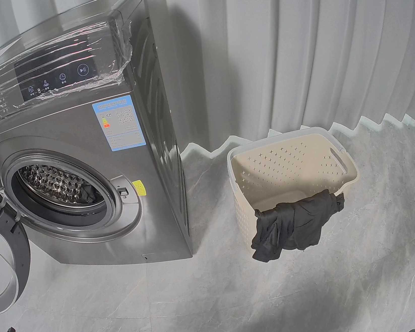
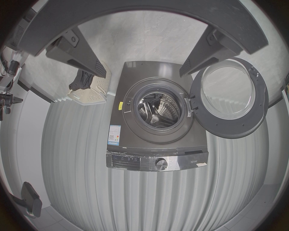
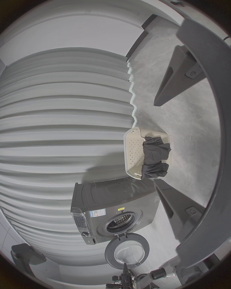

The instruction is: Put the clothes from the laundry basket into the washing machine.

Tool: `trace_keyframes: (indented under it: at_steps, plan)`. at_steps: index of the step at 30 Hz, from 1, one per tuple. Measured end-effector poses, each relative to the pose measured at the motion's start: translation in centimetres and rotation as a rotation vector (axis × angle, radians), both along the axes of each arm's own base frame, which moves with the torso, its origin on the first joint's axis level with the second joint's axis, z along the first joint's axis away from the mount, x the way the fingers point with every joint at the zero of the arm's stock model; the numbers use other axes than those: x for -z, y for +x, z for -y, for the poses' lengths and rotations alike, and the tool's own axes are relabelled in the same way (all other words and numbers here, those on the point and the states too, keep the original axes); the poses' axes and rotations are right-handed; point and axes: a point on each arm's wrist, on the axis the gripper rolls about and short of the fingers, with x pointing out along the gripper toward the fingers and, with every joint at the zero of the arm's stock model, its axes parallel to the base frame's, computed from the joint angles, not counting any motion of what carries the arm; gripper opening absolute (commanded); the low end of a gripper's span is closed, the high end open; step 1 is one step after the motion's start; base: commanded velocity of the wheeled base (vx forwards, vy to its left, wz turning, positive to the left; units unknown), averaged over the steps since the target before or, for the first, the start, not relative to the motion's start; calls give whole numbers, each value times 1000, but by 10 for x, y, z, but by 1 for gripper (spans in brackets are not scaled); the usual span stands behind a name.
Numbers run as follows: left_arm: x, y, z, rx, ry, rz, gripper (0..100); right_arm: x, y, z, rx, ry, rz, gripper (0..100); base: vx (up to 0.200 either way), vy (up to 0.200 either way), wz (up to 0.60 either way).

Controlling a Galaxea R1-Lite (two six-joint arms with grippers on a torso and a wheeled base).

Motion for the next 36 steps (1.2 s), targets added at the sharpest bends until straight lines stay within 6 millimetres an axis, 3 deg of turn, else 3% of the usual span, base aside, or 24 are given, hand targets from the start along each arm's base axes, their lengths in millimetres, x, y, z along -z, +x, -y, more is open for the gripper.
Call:
trace_keyframes:
  at_steps: [15,27,36]
  plan:
    - [0,0,0,0,0,1,100,0,0,0,0,0,0,100,0,-200,0]
    - [0,0,0,0,0,0,100,0,0,0,0,-1,0,100,0,0,0]
    - [0,0,0,0,0,-1,100,0,0,0,3,-1,-1,100,200,0,0]
